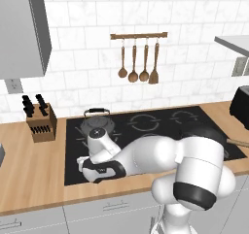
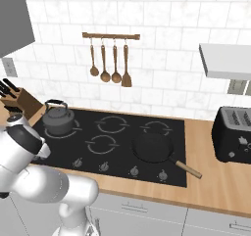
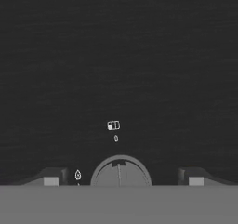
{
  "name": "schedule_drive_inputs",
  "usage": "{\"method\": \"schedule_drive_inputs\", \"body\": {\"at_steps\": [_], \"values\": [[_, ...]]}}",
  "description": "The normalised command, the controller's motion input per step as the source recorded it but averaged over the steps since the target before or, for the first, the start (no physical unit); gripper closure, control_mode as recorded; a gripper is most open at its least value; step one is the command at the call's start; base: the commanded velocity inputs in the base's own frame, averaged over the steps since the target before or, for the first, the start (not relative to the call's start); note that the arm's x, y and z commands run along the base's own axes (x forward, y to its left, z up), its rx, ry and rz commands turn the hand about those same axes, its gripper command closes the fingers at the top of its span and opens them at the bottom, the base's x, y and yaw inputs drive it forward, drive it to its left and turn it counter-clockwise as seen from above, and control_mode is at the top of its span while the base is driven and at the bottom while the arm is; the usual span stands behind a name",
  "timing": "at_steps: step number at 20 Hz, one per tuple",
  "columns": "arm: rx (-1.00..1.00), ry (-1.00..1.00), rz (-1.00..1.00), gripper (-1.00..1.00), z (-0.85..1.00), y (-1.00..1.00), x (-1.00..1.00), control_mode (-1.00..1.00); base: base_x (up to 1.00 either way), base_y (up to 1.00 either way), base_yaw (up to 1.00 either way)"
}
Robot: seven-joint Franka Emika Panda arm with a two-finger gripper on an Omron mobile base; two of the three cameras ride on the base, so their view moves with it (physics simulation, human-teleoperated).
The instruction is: Pick the kettle from the counter and place it on a stove burner. Then turn the burner on.
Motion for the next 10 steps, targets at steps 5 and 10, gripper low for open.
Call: {"method": "schedule_drive_inputs", "body": {"at_steps": [5, 10], "values": [[0.00, 0.00, 0.00, -1.00, 0.00, 0.00, 0.00, -1.00, 0.00, 0.00, 0.00], [0.00, 0.00, 0.00, 1.00, 0.00, 0.00, 0.00, -1.00, 0.00, 0.00, 0.00]]}}
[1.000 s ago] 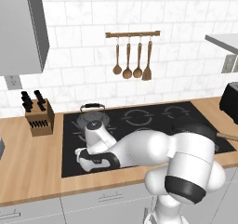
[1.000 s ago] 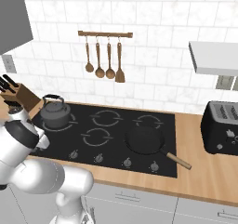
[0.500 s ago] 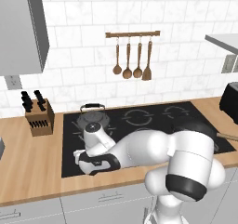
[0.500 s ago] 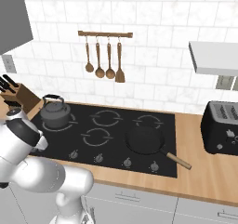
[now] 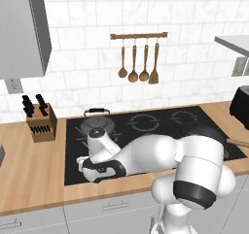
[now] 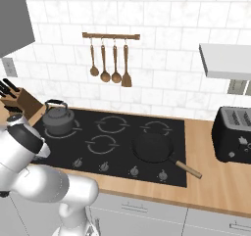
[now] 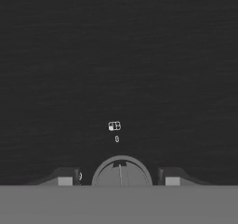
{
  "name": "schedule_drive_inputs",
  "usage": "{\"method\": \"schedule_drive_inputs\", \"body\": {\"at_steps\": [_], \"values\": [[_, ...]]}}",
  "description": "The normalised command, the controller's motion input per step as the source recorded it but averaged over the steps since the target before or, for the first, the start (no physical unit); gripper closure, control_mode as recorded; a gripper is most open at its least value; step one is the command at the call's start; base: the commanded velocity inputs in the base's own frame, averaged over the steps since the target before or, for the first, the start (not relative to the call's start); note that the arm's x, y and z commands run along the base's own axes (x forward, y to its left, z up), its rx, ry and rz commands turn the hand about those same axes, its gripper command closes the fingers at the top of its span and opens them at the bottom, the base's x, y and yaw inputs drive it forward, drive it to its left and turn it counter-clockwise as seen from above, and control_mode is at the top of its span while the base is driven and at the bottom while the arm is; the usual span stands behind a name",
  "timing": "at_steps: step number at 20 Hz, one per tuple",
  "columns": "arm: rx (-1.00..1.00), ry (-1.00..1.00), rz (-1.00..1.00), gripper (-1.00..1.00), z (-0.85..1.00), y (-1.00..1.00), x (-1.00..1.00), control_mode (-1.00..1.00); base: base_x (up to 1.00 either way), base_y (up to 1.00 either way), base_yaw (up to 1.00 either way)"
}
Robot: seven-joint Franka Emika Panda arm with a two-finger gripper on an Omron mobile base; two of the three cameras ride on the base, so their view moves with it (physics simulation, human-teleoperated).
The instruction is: Pick the kettle from the counter and place it on a stove burner. Then turn the burner on.
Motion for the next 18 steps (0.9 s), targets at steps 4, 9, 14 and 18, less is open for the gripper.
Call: {"method": "schedule_drive_inputs", "body": {"at_steps": [4, 9, 14, 18], "values": [[0.00, 0.00, 0.00, 1.00, 0.00, 0.00, 0.00, -1.00, 0.00, 0.00, 0.00], [0.00, -0.06, 0.08, 1.00, 0.00, 0.00, -0.06, -1.00, 0.00, 0.00, 0.00], [-0.03, -0.05, 0.27, 1.00, 0.00, 0.00, -0.18, -1.00, 0.00, 0.00, 0.00], [-0.05, -0.03, 0.32, 1.00, 0.00, 0.00, -0.18, -1.00, 0.00, 0.00, 0.00]]}}
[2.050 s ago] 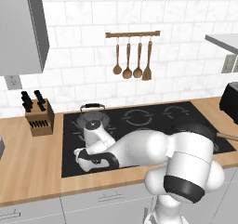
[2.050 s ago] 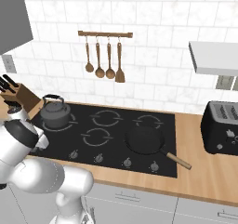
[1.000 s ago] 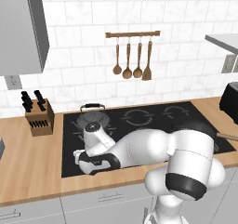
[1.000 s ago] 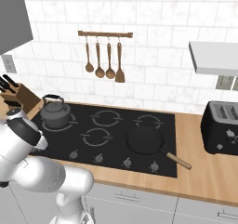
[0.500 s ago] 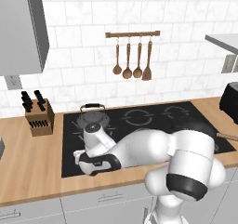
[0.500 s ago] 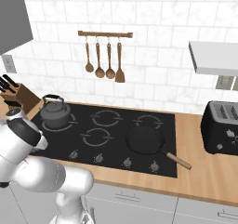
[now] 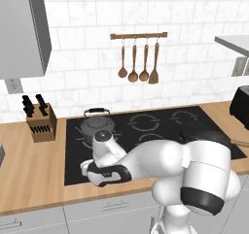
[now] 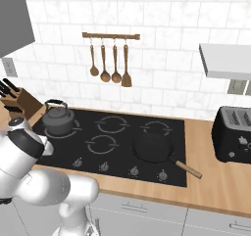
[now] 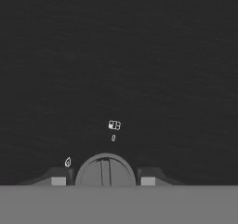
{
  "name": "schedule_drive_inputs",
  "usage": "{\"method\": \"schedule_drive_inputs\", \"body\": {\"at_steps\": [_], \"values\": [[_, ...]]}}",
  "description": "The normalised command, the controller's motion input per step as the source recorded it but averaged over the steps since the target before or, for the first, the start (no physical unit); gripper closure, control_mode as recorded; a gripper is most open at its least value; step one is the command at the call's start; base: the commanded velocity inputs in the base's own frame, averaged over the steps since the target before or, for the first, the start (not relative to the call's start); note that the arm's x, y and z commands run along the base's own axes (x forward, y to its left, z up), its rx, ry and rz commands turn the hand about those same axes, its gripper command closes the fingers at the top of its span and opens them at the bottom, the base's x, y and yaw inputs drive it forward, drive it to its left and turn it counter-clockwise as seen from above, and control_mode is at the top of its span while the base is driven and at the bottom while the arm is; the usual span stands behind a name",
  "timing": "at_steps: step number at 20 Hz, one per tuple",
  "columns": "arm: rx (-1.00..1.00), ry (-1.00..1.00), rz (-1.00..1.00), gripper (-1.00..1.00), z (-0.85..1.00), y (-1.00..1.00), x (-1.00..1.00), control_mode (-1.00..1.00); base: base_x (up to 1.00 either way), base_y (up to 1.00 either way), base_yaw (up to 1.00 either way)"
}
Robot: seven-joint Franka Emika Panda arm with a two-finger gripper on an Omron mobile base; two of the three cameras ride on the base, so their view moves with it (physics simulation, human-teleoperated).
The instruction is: Pick the kettle from the counter and place it on a stove burner. Then turn the burner on.
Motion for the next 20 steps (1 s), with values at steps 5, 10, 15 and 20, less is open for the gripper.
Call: {"method": "schedule_drive_inputs", "body": {"at_steps": [5, 10, 15, 20], "values": [[-0.10, 0.00, 0.34, 1.00, 0.00, 0.11, -0.01, -1.00, 0.00, 0.00, 0.00], [-0.17, 0.00, 0.37, 1.00, 0.00, 0.33, 0.00, -1.00, 0.00, 0.00, 0.00], [-0.17, 0.00, 0.45, 1.00, 0.00, 0.31, -0.01, -1.00, 0.00, 0.00, 0.00], [-0.09, -0.01, 0.34, 1.00, 0.00, 0.11, -0.19, -1.00, 0.00, 0.00, 0.00]]}}
